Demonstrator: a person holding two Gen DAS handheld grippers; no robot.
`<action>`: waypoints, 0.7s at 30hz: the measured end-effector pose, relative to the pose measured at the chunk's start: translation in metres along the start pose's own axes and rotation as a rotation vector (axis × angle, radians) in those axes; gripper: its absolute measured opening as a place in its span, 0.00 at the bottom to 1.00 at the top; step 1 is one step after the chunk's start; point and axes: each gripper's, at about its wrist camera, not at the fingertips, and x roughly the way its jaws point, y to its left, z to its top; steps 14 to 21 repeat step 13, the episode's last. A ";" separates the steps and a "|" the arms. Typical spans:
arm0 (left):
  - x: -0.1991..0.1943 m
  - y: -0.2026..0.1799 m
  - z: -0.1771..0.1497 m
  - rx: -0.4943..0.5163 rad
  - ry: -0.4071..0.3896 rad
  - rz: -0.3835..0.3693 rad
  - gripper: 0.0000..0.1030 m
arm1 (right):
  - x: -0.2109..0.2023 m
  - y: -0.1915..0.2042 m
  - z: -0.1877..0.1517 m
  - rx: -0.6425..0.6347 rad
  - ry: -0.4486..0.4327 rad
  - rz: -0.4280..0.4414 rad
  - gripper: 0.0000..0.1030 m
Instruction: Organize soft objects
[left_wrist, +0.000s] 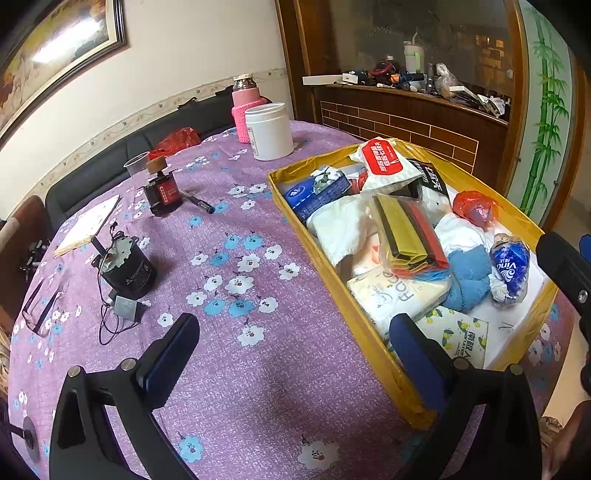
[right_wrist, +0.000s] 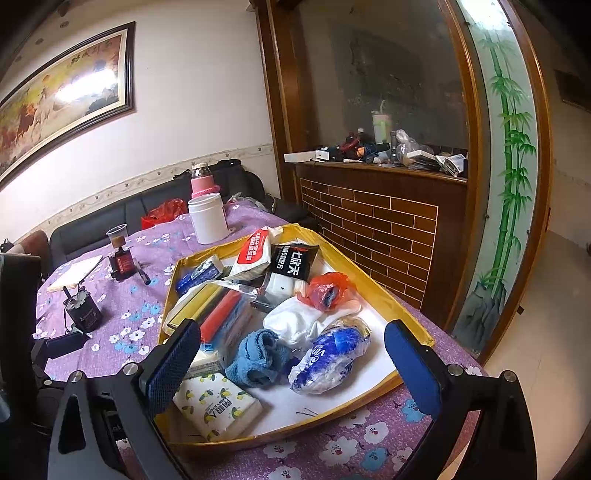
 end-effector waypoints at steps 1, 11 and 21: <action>0.000 0.000 0.000 0.000 0.001 0.001 0.99 | 0.000 -0.001 0.000 0.003 -0.001 0.001 0.98; -0.003 0.000 -0.001 -0.007 -0.006 -0.047 0.99 | -0.004 -0.005 0.001 0.014 -0.005 0.004 0.98; -0.004 -0.003 -0.001 0.002 -0.007 -0.068 0.99 | -0.004 -0.006 0.001 0.016 -0.003 0.004 0.98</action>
